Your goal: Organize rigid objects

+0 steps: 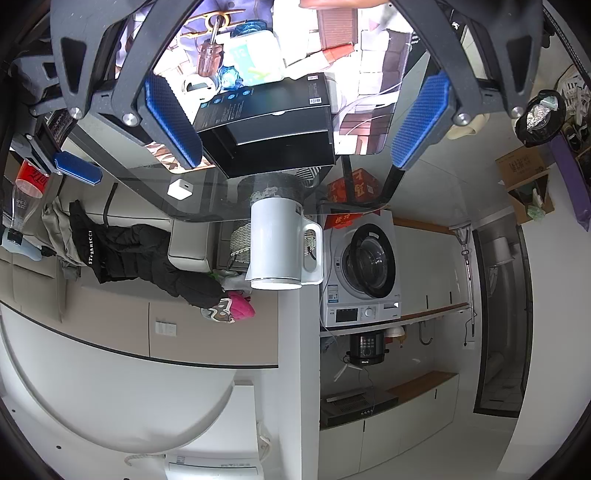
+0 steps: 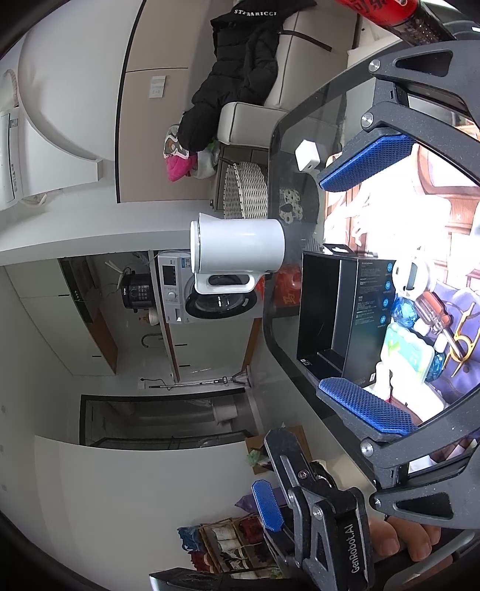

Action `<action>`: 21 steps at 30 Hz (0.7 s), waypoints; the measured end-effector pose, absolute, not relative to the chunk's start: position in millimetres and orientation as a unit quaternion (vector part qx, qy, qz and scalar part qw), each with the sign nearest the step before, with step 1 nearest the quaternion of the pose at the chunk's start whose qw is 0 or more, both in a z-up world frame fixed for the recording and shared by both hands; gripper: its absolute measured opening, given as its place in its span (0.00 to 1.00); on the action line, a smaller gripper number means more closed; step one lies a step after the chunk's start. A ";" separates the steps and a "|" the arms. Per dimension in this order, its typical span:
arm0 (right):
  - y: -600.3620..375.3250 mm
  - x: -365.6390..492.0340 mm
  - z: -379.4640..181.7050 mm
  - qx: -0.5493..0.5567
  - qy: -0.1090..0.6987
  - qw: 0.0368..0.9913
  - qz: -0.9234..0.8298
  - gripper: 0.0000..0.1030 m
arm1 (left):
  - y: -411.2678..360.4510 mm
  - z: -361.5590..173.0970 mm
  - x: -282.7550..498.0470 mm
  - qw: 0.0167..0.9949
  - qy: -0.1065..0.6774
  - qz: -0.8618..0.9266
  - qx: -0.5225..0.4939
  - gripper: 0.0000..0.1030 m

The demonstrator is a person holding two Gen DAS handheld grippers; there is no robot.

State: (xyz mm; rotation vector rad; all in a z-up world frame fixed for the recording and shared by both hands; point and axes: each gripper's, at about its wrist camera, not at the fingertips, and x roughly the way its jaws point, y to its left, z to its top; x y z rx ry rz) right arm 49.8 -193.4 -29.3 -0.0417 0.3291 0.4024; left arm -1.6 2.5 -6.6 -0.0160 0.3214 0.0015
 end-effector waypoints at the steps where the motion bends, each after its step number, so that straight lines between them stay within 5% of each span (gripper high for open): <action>1: -193.0 50.2 -29.5 -0.021 0.163 0.966 0.199 1.00 | 2.6 -6.5 -1.5 0.987 0.161 0.001 -0.008 1.00; 21: -193.2 49.7 -29.7 -0.020 0.163 0.966 0.198 1.00 | 1.9 -6.8 -0.8 0.986 0.166 -0.002 -0.006 1.00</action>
